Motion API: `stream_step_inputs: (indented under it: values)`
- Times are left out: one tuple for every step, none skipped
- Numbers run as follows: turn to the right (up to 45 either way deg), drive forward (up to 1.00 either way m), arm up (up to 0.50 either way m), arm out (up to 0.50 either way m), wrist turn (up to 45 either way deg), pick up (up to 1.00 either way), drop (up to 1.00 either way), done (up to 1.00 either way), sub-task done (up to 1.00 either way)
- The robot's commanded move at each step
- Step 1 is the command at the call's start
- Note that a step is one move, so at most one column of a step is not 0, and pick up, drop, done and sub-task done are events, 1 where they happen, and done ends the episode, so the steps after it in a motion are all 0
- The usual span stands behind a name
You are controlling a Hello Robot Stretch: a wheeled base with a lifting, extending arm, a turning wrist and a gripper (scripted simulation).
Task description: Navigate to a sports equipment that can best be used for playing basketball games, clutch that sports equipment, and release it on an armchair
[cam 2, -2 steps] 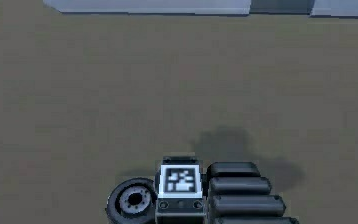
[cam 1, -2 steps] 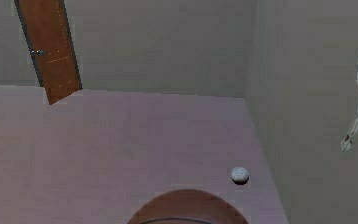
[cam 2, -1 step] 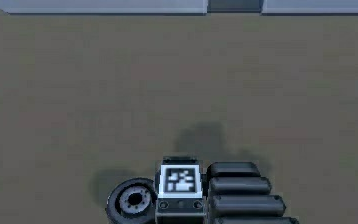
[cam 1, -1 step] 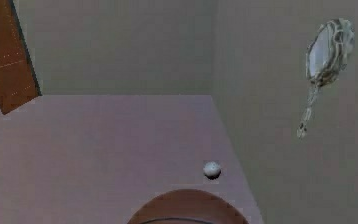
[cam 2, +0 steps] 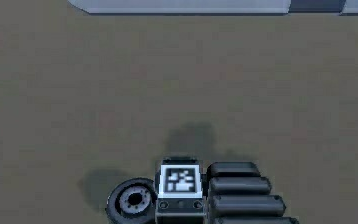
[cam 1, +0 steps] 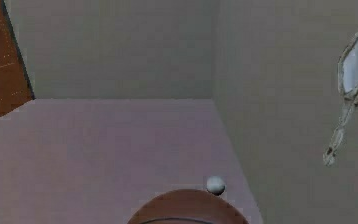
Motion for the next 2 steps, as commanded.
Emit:
stream_step_inputs:
  values:
    - [-39.0,0.0,0.0,0.0,0.0,0.0,0.0,0.0,0.0]
    - [0.0,0.2,0.0,0.0,0.0,0.0,0.0,0.0,0.0]
